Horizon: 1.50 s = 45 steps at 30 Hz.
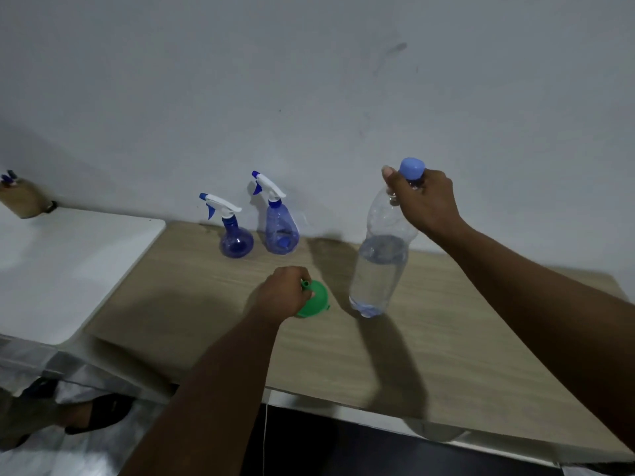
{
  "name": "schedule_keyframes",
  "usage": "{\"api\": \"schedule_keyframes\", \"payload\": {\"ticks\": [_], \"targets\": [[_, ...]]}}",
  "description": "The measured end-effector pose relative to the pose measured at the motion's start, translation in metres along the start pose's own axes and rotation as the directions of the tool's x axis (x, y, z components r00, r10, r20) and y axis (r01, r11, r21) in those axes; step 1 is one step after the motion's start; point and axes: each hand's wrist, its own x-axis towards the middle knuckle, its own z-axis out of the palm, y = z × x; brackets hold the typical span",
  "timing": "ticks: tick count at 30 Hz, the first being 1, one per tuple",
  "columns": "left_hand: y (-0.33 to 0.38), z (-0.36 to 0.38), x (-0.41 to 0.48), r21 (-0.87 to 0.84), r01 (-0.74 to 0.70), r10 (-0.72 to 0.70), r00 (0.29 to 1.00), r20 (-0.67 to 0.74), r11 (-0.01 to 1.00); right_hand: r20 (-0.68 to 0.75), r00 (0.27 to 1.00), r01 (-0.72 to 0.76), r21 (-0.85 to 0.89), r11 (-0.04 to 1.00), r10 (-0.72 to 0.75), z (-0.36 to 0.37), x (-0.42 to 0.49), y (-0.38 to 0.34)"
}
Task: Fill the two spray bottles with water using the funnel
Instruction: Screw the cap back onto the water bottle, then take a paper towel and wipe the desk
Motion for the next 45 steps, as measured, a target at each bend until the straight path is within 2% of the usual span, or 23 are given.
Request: {"api": "schedule_keyframes", "payload": {"ticks": [8, 14, 19, 30, 35, 38, 41, 45], "targets": [[0.045, -0.004, 0.078, 0.027, -0.124, 0.125, 0.991, -0.039, 0.992, -0.085, 0.995, 0.035, -0.095, 0.995, -0.043, -0.013, 0.059, 0.007], [0.048, 0.009, 0.122, 0.069, -0.117, 0.119, 0.992, -0.037, 0.991, -0.102, 0.995, 0.008, -0.131, 0.991, -0.022, -0.001, 0.081, 0.035], [0.041, 0.031, 0.149, 0.091, -0.095, 0.095, 0.995, 0.007, 0.991, -0.135, 0.991, 0.006, -0.032, 0.999, -0.01, 0.02, 0.087, 0.058], [0.034, 0.031, 0.157, 0.087, -0.116, 0.106, 0.988, 0.11, 0.989, -0.131, 0.99, 0.034, -0.065, 0.997, -0.042, 0.026, 0.085, 0.053], [0.037, 0.01, 0.13, 0.049, -0.184, 0.18, 0.981, 0.072, 0.982, -0.174, 0.985, -0.048, -0.134, 0.99, 0.024, 0.016, 0.079, 0.046], [0.047, 0.001, 0.11, -0.067, -0.225, 0.229, 0.972, 0.057, 0.972, -0.163, 0.982, -0.124, -0.143, 0.982, 0.101, 0.003, 0.058, 0.041], [0.065, 0.004, 0.089, -0.175, -0.267, 0.284, 0.956, 0.077, 0.948, -0.272, 0.947, -0.203, -0.096, 0.975, 0.17, -0.01, 0.024, 0.044], [0.1, 0.024, 0.058, -0.237, -0.388, 0.423, 0.899, 0.118, 0.891, -0.324, 0.911, -0.332, -0.206, 0.92, 0.256, -0.036, -0.047, 0.065]]}}
